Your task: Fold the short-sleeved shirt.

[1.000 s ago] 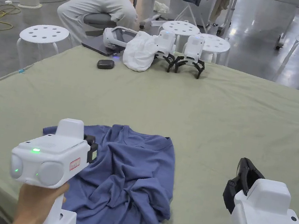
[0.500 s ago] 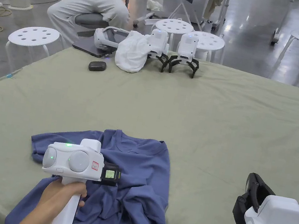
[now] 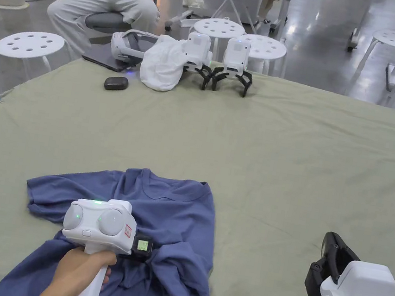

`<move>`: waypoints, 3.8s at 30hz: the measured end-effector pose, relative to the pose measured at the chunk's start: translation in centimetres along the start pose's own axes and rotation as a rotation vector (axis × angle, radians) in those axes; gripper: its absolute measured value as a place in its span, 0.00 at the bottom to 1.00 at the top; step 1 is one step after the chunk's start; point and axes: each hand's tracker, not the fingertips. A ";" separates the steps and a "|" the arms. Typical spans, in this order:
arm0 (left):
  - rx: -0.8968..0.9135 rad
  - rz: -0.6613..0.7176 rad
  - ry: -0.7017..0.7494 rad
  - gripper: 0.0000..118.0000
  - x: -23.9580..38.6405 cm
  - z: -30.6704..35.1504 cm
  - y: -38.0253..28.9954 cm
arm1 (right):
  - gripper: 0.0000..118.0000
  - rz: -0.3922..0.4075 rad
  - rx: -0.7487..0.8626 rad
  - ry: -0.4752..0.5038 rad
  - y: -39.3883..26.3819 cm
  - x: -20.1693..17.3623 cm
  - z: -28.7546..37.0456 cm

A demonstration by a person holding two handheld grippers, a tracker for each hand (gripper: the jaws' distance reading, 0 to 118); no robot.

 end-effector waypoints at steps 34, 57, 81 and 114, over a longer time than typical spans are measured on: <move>0.479 -0.158 -0.375 0.06 10.8 23.5 11.2 | 0.04 -0.057 0.110 -0.148 2.8 8.0 4.5; 0.234 -0.548 -0.592 0.06 37.2 16.1 7.1 | 0.04 -0.059 0.106 -0.412 2.2 18.3 9.6; 0.001 -0.615 -0.435 0.24 38.9 4.0 -1.5 | 0.04 -0.062 0.026 -0.455 -0.6 19.7 10.8; 0.971 -0.258 -0.292 0.27 15.1 16.3 -4.1 | 0.04 -0.046 0.145 -0.363 3.5 15.7 10.5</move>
